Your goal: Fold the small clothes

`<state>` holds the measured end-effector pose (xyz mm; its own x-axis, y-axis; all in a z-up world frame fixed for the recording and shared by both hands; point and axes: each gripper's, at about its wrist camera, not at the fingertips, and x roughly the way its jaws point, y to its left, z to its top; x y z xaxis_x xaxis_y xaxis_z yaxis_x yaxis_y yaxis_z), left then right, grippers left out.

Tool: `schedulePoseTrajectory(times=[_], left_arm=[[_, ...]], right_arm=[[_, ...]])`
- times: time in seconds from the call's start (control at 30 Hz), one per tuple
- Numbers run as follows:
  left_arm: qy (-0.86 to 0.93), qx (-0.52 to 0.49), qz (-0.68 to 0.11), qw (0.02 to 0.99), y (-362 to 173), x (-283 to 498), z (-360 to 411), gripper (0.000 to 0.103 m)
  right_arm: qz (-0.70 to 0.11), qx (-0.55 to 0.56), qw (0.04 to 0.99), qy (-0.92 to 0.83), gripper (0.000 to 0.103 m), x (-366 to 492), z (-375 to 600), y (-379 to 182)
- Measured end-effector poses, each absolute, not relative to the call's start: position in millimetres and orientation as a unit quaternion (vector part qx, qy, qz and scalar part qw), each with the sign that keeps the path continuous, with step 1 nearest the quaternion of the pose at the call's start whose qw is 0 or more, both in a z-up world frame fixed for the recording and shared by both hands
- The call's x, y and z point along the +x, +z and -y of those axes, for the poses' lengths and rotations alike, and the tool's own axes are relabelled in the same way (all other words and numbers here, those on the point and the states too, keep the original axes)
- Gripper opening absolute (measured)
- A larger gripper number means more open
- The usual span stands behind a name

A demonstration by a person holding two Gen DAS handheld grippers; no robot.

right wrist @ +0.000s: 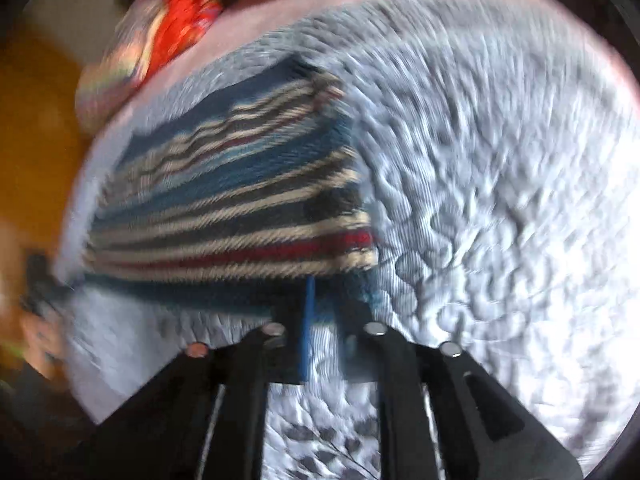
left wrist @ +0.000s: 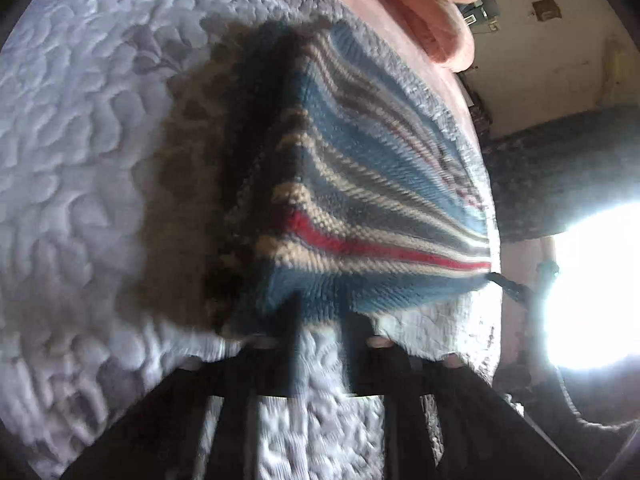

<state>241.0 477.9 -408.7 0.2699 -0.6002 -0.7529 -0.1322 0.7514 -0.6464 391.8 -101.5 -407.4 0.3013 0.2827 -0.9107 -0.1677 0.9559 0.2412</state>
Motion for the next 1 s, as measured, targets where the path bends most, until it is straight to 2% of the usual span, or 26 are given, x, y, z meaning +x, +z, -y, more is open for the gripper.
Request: schedulePoseTrajectory(times=[0.07, 0.1, 0.13, 0.17, 0.37, 0.53, 1.0], left_arm=[[-0.167, -0.317, -0.571, 0.738, -391.2, 236.1, -493.6, 0.061], [-0.161, -0.315, -0.57, 0.742, -387.3, 235.8, -500.7, 0.068], [-0.153, -0.315, -0.568, 0.745, -385.6, 238.1, -511.7, 0.07], [-0.147, -0.318, -0.568, 0.745, -384.9, 240.7, -521.2, 0.07], [-0.14, -0.363, -0.561, 0.731, -400.8, 283.1, -555.6, 0.071], [-0.161, -0.404, -0.552, 0.712, -414.1, 332.7, -554.0, 0.071], [-0.205, -0.386, -0.583, 0.684, -460.0, 418.4, -516.2, 0.071]], right_arm=[[-0.55, -0.034, 0.822, 0.146, 0.037, 375.3, 61.5, -390.6], [-0.533, -0.088, 0.827, 0.157, 0.053, 361.8, 32.5, -384.0], [-0.52, -0.118, 0.83, 0.167, 0.07, 350.9, 17.1, -381.7], [-0.496, -0.167, 0.833, 0.181, 0.074, 334.2, -16.0, -380.8], [-0.392, -0.337, 0.81, 0.276, 0.078, 260.1, -172.4, -406.6], [-0.329, -0.399, 0.805, 0.291, 0.081, 249.5, -253.1, -426.4], [-0.313, -0.456, 0.782, 0.286, 0.079, 274.0, -322.0, -477.9]])
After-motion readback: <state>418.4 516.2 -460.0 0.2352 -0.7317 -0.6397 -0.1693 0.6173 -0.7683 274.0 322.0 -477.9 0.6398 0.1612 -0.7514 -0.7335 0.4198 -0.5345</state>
